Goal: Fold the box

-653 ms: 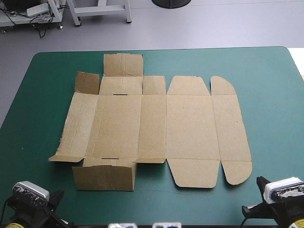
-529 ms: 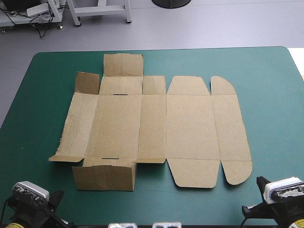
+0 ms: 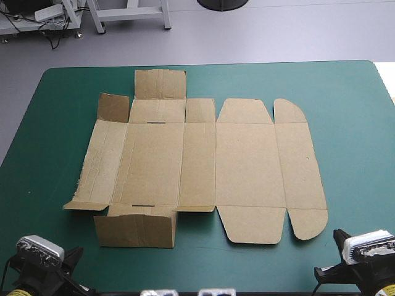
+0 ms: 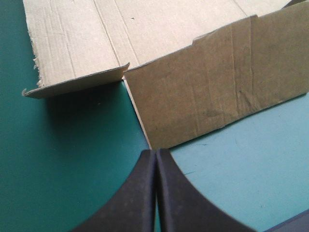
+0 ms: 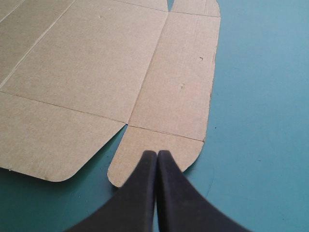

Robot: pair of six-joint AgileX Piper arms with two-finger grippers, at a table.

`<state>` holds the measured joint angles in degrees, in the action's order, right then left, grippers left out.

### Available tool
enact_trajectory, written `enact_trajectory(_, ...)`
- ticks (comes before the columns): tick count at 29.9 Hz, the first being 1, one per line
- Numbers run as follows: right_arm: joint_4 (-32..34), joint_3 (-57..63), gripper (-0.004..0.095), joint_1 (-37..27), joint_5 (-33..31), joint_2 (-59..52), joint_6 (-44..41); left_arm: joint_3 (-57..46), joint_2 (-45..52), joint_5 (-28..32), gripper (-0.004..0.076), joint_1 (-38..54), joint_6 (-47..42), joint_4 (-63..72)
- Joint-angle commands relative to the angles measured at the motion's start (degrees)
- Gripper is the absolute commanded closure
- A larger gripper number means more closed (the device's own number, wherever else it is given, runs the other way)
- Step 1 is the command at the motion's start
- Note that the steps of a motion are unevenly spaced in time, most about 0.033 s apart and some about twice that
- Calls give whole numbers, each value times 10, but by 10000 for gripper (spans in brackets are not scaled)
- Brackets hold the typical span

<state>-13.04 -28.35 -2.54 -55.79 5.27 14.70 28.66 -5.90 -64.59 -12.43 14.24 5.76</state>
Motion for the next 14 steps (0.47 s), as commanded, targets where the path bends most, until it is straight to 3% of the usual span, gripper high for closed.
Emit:
enact_trajectory(1, -2, -13, 921, -1, 37, 8, 4, 12, -11, 35, 734, -1, -6, 9)
enact_trajectory(14, -2, -13, 921, -1, 37, 8, 4, 17, -12, 72, 734, -1, -6, 11)
